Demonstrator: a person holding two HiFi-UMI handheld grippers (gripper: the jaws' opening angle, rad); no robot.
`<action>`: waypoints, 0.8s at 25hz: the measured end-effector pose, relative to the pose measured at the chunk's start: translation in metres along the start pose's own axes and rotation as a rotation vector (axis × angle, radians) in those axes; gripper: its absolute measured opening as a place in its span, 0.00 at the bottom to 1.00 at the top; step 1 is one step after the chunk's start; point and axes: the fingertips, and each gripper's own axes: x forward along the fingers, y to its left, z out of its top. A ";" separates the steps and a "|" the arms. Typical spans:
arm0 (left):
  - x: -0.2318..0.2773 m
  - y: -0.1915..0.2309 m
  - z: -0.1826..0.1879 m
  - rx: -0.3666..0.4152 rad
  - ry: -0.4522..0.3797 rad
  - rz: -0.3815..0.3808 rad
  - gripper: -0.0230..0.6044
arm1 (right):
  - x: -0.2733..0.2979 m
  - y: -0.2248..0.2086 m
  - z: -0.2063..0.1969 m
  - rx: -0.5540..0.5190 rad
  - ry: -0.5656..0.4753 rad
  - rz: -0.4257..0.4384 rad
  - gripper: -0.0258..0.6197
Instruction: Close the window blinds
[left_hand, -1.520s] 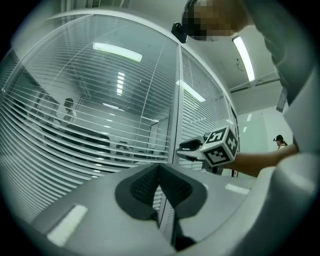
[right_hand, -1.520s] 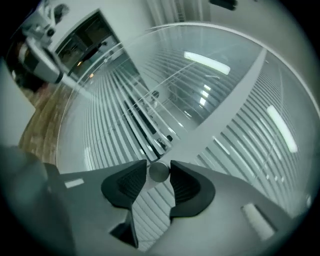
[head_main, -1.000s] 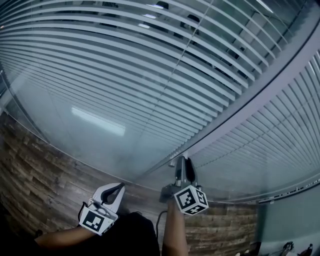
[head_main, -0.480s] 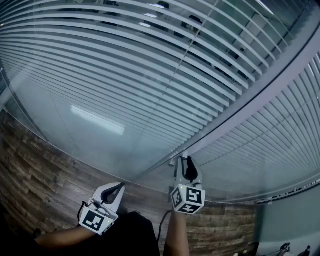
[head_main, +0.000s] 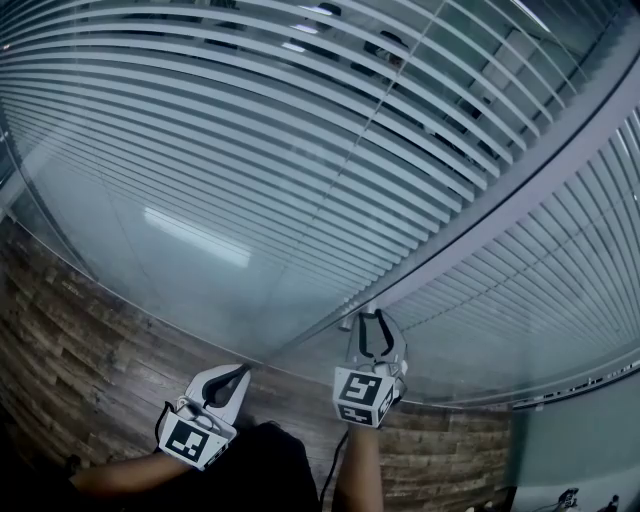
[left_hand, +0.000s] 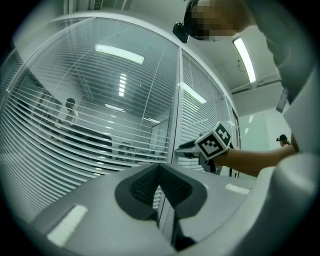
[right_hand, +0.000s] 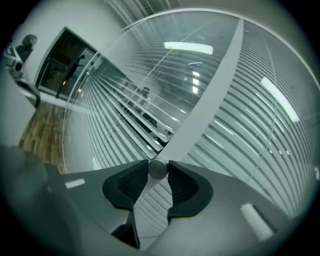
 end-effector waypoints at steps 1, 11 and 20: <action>0.000 -0.001 0.002 -0.006 -0.004 -0.001 0.04 | 0.000 0.001 0.001 -0.059 0.011 -0.011 0.24; -0.002 -0.002 0.000 0.003 0.009 0.004 0.04 | -0.006 0.000 0.005 0.195 -0.071 0.045 0.27; -0.002 -0.002 -0.006 -0.005 0.022 0.004 0.04 | -0.007 -0.013 -0.010 1.057 -0.214 0.125 0.27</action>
